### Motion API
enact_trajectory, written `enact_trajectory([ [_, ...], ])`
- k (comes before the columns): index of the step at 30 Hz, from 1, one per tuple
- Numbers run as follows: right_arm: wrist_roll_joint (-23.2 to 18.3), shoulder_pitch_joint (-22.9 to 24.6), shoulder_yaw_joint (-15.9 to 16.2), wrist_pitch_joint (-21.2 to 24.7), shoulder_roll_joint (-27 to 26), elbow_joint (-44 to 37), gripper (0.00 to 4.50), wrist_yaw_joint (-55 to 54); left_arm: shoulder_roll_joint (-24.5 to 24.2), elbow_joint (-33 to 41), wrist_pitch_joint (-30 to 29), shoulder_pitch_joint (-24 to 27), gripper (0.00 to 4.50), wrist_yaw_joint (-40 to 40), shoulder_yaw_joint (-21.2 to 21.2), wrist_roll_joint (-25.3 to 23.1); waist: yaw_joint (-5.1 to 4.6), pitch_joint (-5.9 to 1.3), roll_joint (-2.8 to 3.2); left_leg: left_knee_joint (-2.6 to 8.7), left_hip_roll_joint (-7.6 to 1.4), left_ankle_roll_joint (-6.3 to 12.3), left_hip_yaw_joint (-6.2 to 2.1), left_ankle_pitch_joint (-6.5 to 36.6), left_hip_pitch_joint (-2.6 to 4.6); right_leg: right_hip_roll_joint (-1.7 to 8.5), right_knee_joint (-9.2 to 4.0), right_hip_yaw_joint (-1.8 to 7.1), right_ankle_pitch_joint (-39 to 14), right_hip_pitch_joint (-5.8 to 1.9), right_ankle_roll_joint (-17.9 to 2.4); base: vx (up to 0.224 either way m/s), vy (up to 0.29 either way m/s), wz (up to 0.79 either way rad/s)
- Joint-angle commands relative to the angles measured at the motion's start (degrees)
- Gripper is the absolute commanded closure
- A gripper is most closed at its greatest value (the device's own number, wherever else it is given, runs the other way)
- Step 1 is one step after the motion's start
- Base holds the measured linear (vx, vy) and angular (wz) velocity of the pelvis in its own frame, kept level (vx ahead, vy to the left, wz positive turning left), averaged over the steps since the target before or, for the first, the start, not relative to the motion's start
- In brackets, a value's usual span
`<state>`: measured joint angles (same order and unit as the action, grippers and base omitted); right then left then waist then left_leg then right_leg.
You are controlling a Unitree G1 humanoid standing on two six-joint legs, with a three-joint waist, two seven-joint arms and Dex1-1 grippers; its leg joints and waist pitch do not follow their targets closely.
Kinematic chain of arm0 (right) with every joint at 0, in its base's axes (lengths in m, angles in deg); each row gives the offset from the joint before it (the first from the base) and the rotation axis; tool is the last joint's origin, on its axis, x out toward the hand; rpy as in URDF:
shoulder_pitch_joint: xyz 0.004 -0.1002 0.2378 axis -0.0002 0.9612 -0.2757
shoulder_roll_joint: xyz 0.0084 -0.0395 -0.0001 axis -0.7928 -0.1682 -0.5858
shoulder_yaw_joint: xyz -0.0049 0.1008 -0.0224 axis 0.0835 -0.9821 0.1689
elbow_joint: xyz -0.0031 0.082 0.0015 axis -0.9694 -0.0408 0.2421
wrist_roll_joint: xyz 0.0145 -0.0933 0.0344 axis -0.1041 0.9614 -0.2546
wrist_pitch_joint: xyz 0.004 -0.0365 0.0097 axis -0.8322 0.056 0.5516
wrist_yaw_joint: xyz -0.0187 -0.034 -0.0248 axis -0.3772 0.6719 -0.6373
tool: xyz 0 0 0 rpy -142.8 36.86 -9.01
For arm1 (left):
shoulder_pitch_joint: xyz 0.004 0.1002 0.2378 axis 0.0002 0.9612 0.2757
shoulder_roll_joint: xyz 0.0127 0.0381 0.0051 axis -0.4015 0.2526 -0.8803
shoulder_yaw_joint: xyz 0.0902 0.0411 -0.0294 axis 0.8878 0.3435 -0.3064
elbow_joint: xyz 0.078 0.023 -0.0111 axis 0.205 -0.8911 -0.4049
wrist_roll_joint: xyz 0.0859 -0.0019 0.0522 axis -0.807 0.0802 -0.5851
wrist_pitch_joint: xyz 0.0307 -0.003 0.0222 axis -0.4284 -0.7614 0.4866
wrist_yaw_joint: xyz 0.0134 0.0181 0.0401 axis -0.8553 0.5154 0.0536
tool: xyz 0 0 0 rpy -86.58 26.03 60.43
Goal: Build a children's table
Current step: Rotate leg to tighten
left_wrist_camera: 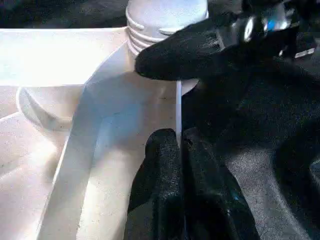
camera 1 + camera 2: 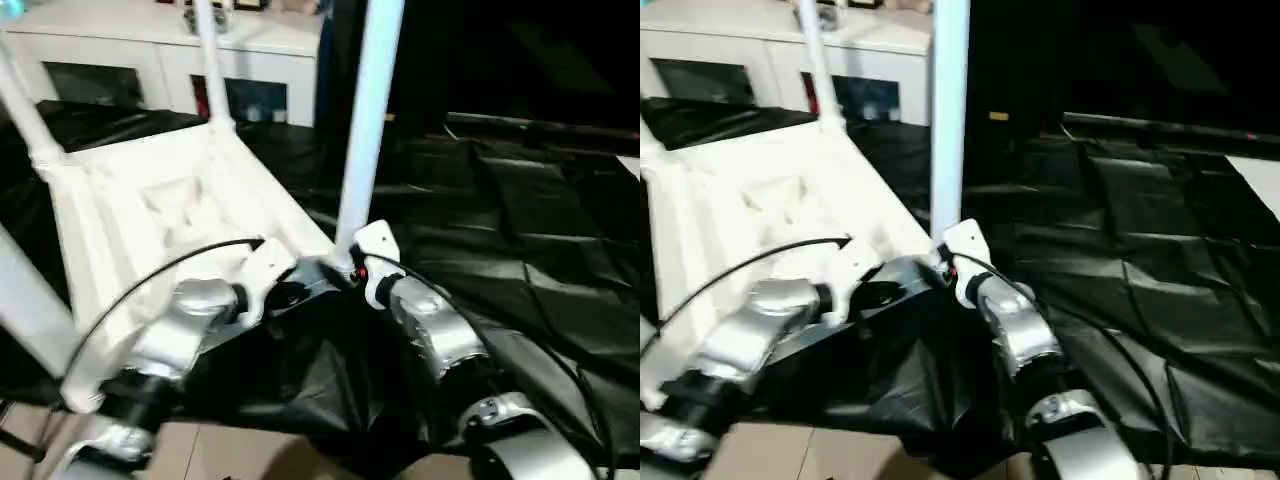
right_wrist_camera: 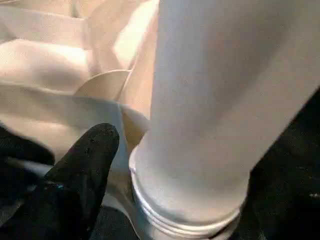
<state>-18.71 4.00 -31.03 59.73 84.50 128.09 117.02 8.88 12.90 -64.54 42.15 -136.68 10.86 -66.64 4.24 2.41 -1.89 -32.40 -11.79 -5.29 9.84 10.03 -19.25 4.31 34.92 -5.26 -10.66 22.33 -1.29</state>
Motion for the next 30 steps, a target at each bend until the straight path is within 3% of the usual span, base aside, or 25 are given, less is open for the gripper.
enact_trajectory([
  [1,-1.00,-0.34,2.47,-0.81,0.08,-1.95,0.66,5.92,-0.45,0.38,2.14,1.75,4.50,-4.41,1.83,1.24,0.45,-2.82,0.08,3.93,-1.32,1.03,-0.78,17.19,-0.66,4.32,-5.58,3.22,-24.73,-2.20,-4.92,0.000,0.000,0.00],
  [4,-1.91,-0.36,2.29,-1.23,2.93,-3.58,0.66,11.01,-3.09,1.26,4.32,2.64,4.50,-8.69,2.17,2.19,0.89,-3.44,0.36,3.37,-1.48,2.12,-0.28,10.42,-0.72,3.89,-4.01,3.48,-11.92,-2.27,-8.79,0.000,0.000,0.00],
  [7,-3.01,0.07,2.68,-1.08,4.89,-5.05,0.66,15.80,-5.21,-0.29,5.38,1.99,4.50,-10.48,2.53,1.37,1.03,-3.42,0.42,3.14,-1.42,3.09,-0.10,8.33,-0.94,3.64,-3.37,3.28,-6.05,-2.38,-11.01,0.000,0.000,0.00],
  [9,-3.48,0.56,3.39,-0.96,6.10,-6.02,0.66,18.79,-6.45,-1.57,6.72,1.46,4.50,-11.84,2.55,1.10,1.03,-3.32,0.46,3.22,-1.49,2.98,-0.07,9.47,-0.78,3.71,-3.48,3.28,-6.95,-2.43,-11.15,0.000,0.000,0.00],
  [10,-3.60,0.96,3.79,-1.04,6.76,-6.66,0.66,20.19,-7.41,-2.04,7.46,1.14,4.50,-13.40,2.61,1.24,1.07,-3.22,0.93,3.31,-1.53,2.58,-0.11,10.56,-0.65,3.75,-3.62,3.32,-8.14,-2.32,-11.16,0.000,0.000,0.00],
  [11,-3.65,1.16,3.98,-1.07,7.10,-6.96,0.66,20.86,-7.95,-2.27,7.78,0.96,4.50,-14.23,2.66,1.28,1.03,-3.12,0.68,3.39,-1.51,2.29,-0.07,12.02,-0.61,3.77,-3.95,3.29,-10.12,-2.36,-10.73,0.000,0.000,0.00],
  [12,-3.92,1.76,4.44,-0.76,8.06,-7.94,0.66,23.35,-9.48,-2.88,9.03,0.64,4.50,-16.88,2.69,1.50,1.10,-2.98,0.90,3.54,-1.55,1.81,-0.13,13.27,-0.55,3.78,-4.18,3.30,-12.33,-2.30,-10.13,0.000,0.000,0.00],
  [16,-4.26,2.47,5.04,-0.23,9.02,-9.23,0.66,25.46,-10.83,-3.36,9.63,0.47,4.50,-19.11,2.57,1.84,1.28,-3.01,0.84,3.59,-1.64,0.97,-0.18,14.40,-0.29,3.89,-4.40,3.35,-14.65,-2.17,-9.67,0.000,0.000,0.00],
  [24,-5.23,3.65,6.02,0.58,9.94,-11.64,0.66,29.14,-13.20,-4.96,11.96,0.03,4.50,-22.78,2.85,2.47,1.46,-3.09,0.55,3.57,-1.66,0.96,-0.24,13.24,-0.55,3.97,-4.13,3.37,-14.05,-2.31,-9.60,0.000,0.000,0.00],
  [30,-6.21,3.43,6.12,0.92,9.30,-12.45,0.66,30.53,-13.50,-4.52,12.14,0.29,4.50,-24.93,3.09,2.98,1.53,-3.16,0.65,3.52,-1.72,1.03,-0.18,12.72,-0.50,3.92,-3.84,3.35,-11.72,-2.31,-10.66,0.000,0.000,0.00],
])
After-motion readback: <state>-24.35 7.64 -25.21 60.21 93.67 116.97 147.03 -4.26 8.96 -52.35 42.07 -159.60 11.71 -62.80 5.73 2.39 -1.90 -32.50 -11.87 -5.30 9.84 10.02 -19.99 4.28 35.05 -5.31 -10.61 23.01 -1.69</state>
